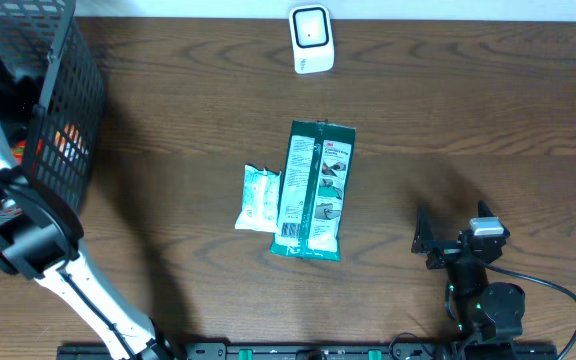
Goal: Scan the item barcode
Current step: 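Reach the left gripper into the basket and grasp the orange box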
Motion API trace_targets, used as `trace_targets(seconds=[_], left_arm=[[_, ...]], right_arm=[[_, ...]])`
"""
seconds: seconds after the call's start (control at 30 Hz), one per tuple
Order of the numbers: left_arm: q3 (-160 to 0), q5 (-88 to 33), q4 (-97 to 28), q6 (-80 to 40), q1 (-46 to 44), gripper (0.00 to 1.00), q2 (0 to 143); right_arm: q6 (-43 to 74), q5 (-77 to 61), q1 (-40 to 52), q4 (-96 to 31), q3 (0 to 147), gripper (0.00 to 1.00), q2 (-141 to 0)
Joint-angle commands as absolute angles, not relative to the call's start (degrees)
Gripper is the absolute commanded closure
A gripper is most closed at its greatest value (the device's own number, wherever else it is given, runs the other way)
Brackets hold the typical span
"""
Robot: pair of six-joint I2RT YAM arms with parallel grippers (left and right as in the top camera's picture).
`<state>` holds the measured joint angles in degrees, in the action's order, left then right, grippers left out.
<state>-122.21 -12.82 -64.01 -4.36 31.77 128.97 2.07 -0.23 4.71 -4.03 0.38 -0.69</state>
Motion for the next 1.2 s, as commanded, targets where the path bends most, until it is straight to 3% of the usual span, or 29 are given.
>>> trace_targets(seconds=[0.0, 0.37, 0.7, 0.87, 1.17], left_arm=[[-122.48, -14.98, -64.18, -2.33, 31.81, 0.16, 132.18], [-122.1, -4.49, -64.16, -2.44, 31.81, 0.36, 135.68], [-122.1, 0.82, -64.23, -6.26, 31.81, 0.47, 135.09], [-122.91, -13.54, -63.81, -6.0, 31.81, 0.43, 134.19], [-120.97, -12.36, -63.53, -4.51, 31.14, 0.36, 134.06]], right_arm=[[1.21, -0.3, 4.21, -4.25, 0.32, 0.01, -0.38], [1.21, -0.3, 4.21, -4.25, 0.3, 0.01, -0.38], [1.21, -0.3, 4.21, -4.25, 0.3, 0.01, -0.38], [1.21, -0.3, 4.21, -4.25, 0.3, 0.01, -0.38], [1.21, -0.3, 4.21, -4.25, 0.3, 0.01, -0.38]])
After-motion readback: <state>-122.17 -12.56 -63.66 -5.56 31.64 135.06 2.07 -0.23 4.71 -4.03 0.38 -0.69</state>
